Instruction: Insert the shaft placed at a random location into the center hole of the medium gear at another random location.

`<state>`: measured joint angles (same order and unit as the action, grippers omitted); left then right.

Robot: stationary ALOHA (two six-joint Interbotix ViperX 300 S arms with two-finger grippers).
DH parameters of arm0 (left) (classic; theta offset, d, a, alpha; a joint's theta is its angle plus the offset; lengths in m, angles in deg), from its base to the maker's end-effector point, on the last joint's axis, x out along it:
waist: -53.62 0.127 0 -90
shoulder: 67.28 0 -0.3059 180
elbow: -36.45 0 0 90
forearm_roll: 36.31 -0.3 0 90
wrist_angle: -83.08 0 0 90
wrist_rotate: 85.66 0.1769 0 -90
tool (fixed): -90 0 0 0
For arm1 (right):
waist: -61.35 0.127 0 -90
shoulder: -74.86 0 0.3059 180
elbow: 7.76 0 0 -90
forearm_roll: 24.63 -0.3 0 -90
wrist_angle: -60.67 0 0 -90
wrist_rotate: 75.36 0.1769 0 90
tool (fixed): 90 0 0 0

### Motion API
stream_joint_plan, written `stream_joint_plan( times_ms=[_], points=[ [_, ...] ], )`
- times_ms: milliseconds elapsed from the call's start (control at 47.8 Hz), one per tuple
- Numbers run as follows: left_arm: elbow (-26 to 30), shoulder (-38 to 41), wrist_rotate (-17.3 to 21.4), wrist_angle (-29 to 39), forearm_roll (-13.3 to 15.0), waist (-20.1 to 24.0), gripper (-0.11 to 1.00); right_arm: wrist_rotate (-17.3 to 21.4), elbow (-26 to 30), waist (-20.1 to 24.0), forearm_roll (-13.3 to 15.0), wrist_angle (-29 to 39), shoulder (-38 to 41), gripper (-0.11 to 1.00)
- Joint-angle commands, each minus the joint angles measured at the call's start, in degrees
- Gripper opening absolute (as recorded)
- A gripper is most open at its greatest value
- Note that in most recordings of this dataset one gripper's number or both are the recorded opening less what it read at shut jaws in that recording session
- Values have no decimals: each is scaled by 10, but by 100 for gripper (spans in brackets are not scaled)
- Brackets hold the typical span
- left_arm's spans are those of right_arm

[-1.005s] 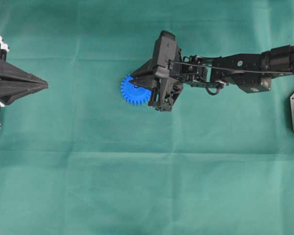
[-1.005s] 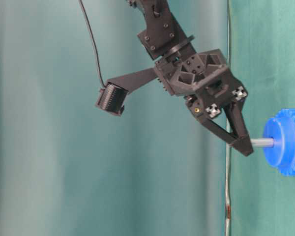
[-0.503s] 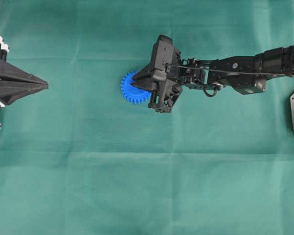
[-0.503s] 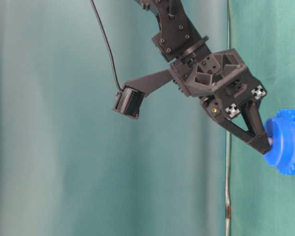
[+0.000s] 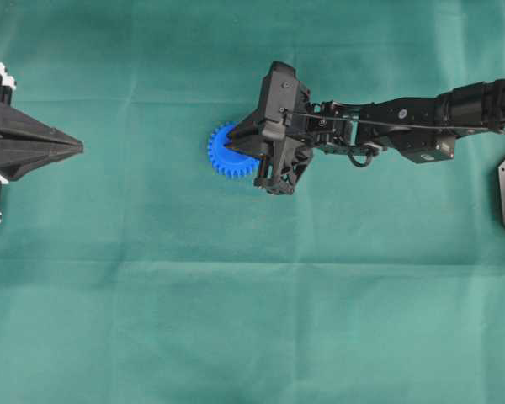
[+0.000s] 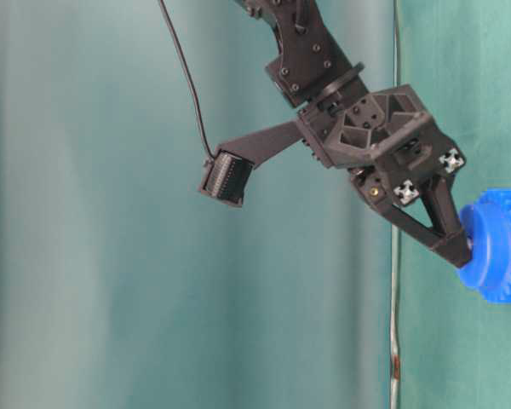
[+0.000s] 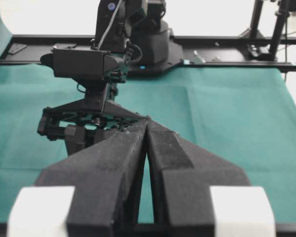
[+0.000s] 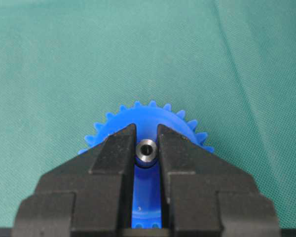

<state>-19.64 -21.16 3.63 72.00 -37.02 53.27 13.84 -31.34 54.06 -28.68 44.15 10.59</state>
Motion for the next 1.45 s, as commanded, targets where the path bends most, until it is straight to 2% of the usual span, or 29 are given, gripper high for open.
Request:
stream_joint_plan(
  times_ms=[0,105,147,188,335,377,398,565,921,1424],
  points=[
    [11,4,0,-3,-2,-1,0,0,11,4,-2,-4,-8,13],
    [11,4,0,-3,-2,-1,0,0,11,4,-2,-4,-8,14],
    [11,4,0,-3,-2,-1,0,1,11,4,-2,-4,-8,19],
    [11,4,0,-3,-2,-1,0,1,12,5,-2,-4,-9,27],
    [11,2,0,-2,-2,-1,0,1,11,8,-4,-4,-18,72],
    [11,2,-1,-2,-2,-1,0,1,11,9,-4,-4,-21,82],
    [12,2,-1,-2,-2,0,0,1,11,9,-4,-4,-24,83],
    [11,1,-1,-1,-1,-1,0,0,4,10,-4,4,-51,75],
    [11,1,-1,-2,-2,-1,0,-3,-24,10,-2,36,-143,75],
    [11,-1,-1,2,-2,0,0,1,-133,10,-4,41,-265,75]
  ],
)
